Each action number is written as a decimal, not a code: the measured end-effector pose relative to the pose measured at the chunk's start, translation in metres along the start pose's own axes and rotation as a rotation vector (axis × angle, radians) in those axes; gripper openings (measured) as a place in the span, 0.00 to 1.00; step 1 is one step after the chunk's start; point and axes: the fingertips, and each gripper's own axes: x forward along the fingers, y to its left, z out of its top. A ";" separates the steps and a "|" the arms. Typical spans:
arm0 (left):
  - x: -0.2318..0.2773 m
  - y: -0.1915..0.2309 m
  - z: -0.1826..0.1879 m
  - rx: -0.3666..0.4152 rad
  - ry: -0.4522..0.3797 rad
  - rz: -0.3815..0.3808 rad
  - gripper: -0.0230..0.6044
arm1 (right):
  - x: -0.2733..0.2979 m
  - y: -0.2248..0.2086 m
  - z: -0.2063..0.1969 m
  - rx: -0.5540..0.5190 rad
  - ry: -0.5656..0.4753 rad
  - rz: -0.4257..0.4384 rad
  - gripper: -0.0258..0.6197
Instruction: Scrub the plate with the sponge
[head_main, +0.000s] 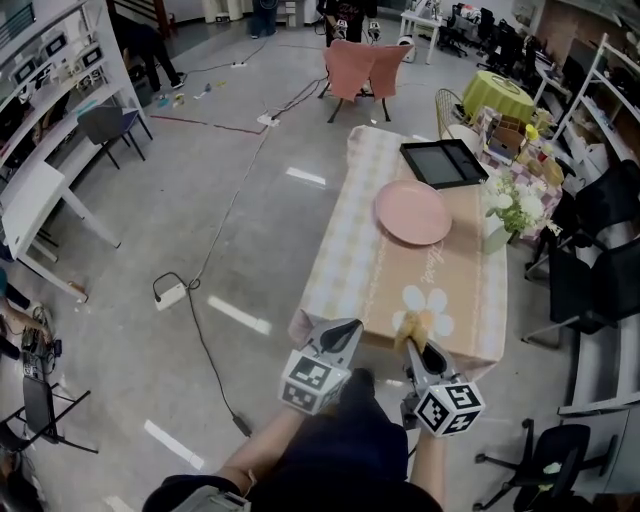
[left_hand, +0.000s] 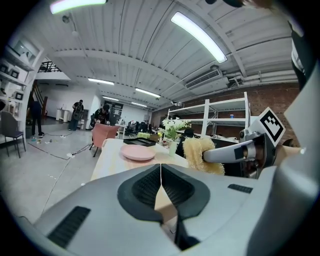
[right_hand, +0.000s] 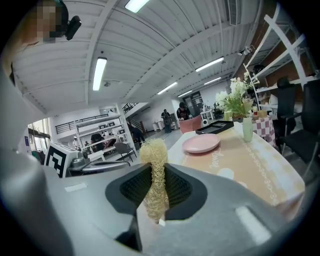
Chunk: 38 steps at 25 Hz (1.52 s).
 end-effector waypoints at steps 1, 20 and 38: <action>-0.001 0.001 -0.001 -0.002 0.001 0.003 0.06 | 0.000 -0.001 0.000 -0.002 0.001 -0.003 0.15; 0.065 0.037 0.026 -0.023 0.028 0.032 0.06 | 0.054 -0.046 0.044 -0.031 0.017 0.009 0.15; 0.163 0.076 0.058 -0.032 0.047 0.077 0.06 | 0.135 -0.119 0.100 -0.032 0.020 0.063 0.15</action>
